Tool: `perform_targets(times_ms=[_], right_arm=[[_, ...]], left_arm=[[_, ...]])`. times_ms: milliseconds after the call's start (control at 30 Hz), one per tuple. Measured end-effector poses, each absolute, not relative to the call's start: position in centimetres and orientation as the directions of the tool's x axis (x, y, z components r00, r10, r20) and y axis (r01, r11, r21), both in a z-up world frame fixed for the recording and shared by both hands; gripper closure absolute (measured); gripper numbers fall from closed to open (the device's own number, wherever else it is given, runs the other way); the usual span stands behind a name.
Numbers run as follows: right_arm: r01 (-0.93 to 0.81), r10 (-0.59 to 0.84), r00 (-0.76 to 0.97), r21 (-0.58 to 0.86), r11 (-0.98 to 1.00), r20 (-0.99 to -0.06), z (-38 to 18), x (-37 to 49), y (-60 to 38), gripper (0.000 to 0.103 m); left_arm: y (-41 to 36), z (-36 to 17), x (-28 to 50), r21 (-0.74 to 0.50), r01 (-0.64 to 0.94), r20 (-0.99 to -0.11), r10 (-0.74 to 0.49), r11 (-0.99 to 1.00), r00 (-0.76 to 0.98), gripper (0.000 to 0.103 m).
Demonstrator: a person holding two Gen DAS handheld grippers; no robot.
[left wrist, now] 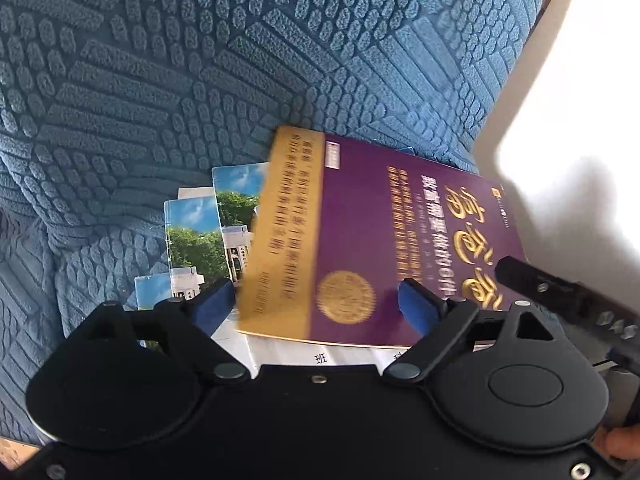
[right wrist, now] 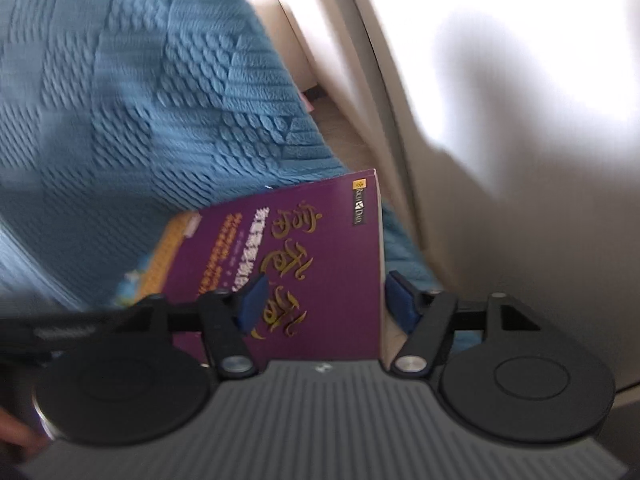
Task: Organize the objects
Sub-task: 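Move both grippers toward the purple-and-gold book on the papers, then close the right gripper on the purple-and-gold book's edge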
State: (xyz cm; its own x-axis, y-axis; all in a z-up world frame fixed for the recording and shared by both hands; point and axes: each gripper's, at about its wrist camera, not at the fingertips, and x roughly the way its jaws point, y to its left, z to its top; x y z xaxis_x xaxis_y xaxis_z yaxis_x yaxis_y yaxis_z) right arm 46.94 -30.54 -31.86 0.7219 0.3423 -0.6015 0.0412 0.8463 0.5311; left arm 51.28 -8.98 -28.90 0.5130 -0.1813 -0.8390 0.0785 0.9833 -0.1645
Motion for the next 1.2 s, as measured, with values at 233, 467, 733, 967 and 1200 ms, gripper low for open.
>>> perform_targets(times_ms=[233,467,733,967,1200], right_arm=[[0.030,0.412,0.785,0.694,0.720,-0.462,-31.5,45.7,-32.5,0.041],[0.083,0.495,0.805,0.888,0.453,-0.328,-33.7,45.2,-35.3,0.043],[0.176,0.514,0.789,0.925,0.337,-0.337,-35.6,44.5,-35.9,0.052],[0.168,0.534,0.811,0.970,0.175,-0.237,-36.3,43.4,-36.3,0.054],[0.247,0.526,0.819,0.968,0.038,-0.229,-38.0,42.4,-36.3,0.062]], left_arm=[[-9.3,-29.1,51.0,-0.164,0.088,-0.835,-0.185,0.983,0.518,0.014],[-8.8,-28.9,50.7,-0.168,0.092,-0.831,-0.191,0.982,0.523,0.014],[-8.5,-29.0,50.9,-0.161,0.076,-0.830,-0.177,0.984,0.529,0.014],[-8.3,-29.0,51.0,-0.159,0.087,-0.830,-0.181,0.983,0.528,0.013],[-8.3,-29.0,51.0,-0.150,0.073,-0.828,-0.166,0.986,0.536,0.013]])
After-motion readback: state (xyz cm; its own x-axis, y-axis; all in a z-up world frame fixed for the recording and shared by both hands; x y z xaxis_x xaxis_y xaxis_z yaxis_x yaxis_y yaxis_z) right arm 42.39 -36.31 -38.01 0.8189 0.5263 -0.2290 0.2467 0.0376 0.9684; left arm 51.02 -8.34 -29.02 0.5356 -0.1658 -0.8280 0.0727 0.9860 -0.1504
